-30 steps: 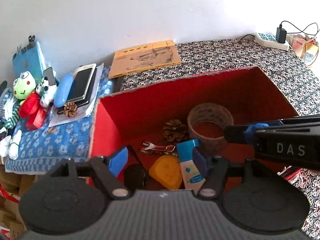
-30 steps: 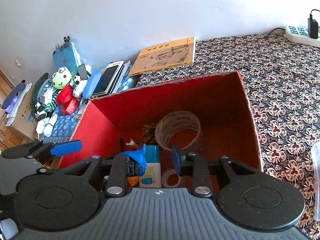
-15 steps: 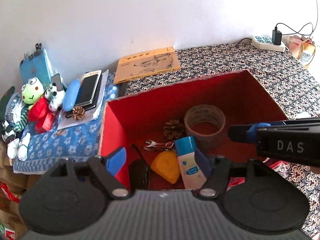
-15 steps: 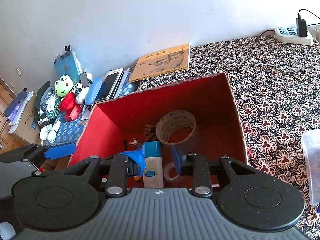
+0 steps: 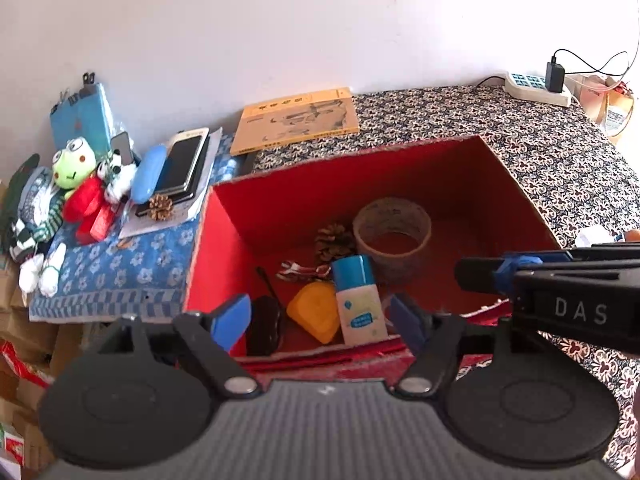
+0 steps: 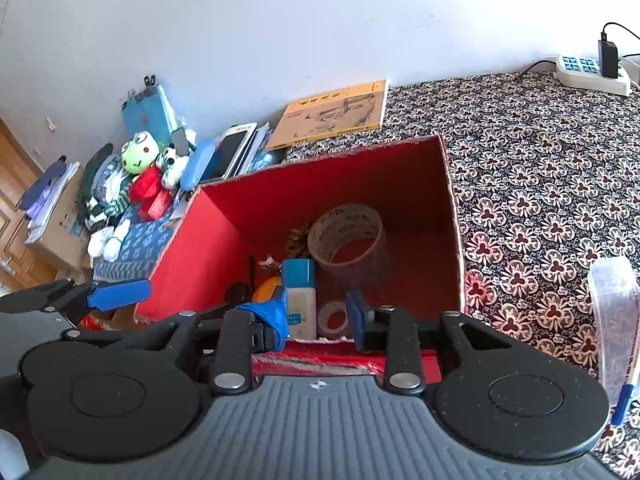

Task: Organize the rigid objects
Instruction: 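Withdraw the right gripper from the box toward the remaining items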

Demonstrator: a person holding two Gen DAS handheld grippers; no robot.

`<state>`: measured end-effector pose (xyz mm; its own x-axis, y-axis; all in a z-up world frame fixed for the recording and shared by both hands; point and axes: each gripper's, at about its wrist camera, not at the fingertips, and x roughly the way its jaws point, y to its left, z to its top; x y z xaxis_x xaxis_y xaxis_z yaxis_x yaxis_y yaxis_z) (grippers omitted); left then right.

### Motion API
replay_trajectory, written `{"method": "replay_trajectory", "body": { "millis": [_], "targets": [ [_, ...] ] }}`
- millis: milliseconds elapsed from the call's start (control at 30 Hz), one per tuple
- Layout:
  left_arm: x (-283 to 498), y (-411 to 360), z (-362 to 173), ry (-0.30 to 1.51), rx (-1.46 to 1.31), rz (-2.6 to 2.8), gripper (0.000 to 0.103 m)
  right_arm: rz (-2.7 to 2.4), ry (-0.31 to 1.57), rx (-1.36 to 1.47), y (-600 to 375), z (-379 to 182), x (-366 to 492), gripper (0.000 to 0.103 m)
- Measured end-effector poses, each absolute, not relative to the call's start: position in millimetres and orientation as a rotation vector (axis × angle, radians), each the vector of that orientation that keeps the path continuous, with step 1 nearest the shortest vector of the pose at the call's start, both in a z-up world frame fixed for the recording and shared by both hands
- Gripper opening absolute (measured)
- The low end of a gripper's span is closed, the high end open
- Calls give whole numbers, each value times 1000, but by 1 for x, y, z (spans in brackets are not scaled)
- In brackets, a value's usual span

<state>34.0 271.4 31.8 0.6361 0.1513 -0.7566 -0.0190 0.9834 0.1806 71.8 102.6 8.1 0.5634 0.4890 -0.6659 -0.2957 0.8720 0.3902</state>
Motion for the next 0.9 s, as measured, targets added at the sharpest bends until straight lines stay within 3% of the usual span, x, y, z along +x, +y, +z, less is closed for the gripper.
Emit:
{"method": "replay_trajectory", "body": {
  "millis": [900],
  "targets": [
    [7,205,13,970,138,166,77,579,950,237,44,-10,57,17]
  ]
}}
